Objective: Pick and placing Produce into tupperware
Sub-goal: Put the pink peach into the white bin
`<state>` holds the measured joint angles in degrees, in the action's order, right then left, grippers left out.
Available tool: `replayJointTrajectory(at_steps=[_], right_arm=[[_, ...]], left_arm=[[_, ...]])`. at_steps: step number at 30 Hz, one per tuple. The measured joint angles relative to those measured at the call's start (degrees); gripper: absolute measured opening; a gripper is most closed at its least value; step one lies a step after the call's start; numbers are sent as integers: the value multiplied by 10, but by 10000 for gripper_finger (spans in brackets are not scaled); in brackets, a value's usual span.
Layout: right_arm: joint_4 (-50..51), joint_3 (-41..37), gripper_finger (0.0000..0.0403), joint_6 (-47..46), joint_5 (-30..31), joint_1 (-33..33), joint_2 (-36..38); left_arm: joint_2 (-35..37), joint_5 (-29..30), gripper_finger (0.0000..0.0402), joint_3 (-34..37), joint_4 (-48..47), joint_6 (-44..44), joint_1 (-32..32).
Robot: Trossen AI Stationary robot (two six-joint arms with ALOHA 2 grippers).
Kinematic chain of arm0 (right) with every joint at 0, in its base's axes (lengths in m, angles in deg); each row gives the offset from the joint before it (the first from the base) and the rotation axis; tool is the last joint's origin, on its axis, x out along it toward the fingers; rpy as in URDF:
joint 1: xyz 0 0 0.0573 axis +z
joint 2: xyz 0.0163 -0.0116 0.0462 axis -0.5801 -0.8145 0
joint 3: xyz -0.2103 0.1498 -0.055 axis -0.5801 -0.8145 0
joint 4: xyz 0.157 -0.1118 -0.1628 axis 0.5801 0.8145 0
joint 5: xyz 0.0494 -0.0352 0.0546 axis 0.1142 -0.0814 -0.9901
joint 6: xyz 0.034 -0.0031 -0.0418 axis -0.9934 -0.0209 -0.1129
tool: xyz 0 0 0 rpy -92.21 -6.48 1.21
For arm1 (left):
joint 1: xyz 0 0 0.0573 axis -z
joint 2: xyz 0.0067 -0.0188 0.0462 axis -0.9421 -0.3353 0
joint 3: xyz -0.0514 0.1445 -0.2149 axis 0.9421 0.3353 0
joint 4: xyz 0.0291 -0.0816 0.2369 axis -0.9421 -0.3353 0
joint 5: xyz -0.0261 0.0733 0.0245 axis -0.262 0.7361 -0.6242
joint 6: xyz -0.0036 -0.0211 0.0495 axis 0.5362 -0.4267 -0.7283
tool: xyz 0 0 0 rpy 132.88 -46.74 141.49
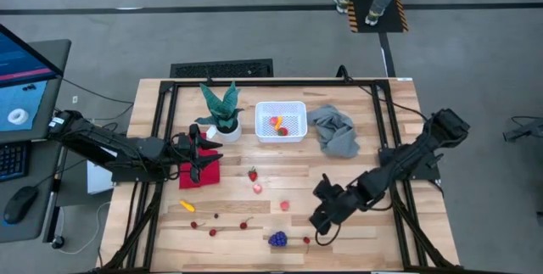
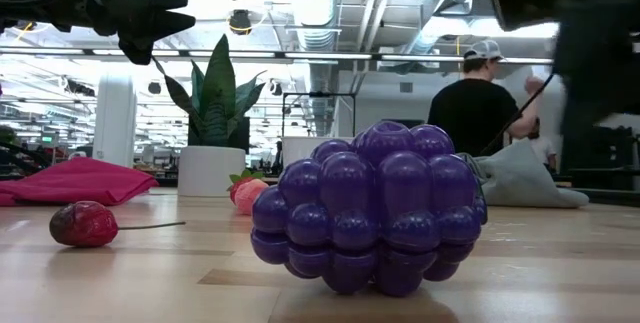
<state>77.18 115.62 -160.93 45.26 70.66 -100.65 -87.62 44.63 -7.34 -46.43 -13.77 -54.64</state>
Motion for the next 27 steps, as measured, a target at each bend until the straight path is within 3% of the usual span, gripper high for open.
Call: replayJointTrajectory(at_steps=[19,27], right_arm=[[367,0,266,-171,-16,8,14],[388,0,266,-224,-49,30,12]], left_arm=[[0,-1,155,0,0,8,0],[0,-1,155,0,-1,8,0]])
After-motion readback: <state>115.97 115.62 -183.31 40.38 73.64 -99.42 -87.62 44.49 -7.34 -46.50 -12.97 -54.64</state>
